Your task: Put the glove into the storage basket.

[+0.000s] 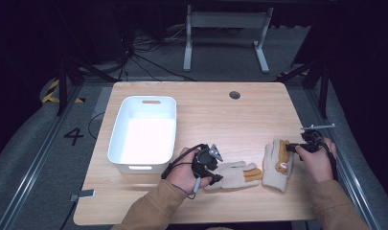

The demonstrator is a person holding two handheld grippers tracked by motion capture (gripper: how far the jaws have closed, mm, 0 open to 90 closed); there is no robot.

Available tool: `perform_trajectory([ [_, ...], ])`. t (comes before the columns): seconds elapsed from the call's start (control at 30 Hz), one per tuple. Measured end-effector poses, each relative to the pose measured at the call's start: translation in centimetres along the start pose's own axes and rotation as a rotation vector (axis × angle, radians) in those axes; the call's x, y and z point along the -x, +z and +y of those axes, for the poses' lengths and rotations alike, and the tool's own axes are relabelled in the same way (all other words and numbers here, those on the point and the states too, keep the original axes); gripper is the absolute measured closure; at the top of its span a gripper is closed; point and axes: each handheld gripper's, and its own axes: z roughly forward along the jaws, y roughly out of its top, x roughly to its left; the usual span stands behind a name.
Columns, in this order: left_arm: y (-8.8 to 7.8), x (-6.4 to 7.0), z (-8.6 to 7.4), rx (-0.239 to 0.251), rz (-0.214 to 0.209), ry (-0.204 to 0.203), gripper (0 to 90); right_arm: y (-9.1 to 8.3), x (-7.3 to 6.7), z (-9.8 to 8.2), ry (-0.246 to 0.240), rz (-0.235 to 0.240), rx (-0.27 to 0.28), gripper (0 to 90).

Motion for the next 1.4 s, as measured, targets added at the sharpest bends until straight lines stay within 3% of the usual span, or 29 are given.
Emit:
perform_trajectory([
  [0.07,0.2,0.3,0.5,0.005,-0.007,0.005,58.1,-0.5,0.1,-0.4,-0.008,0.007,0.036,73.1],
  [0.27,1.1,1.4,2.4,0.02,-0.024,0.032,58.1,-1.0,0.6,-0.7,-0.005,0.032,0.067,71.3],
  [0.53,3.6,3.1,5.8,0.025,-0.08,0.079,58.7,-1.3,0.3,-0.4,-0.04,0.051,0.085,71.3],
  [0.73,5.8,3.7,7.7,0.048,-0.126,0.08,58.9,-1.3,0.2,-0.4,-0.033,0.08,0.08,71.3],
  [1.4,10.1,4.2,9.7,0.088,-0.162,0.06,59.5,-1.2,0.4,-0.6,-0.036,0.121,0.073,70.0],
])
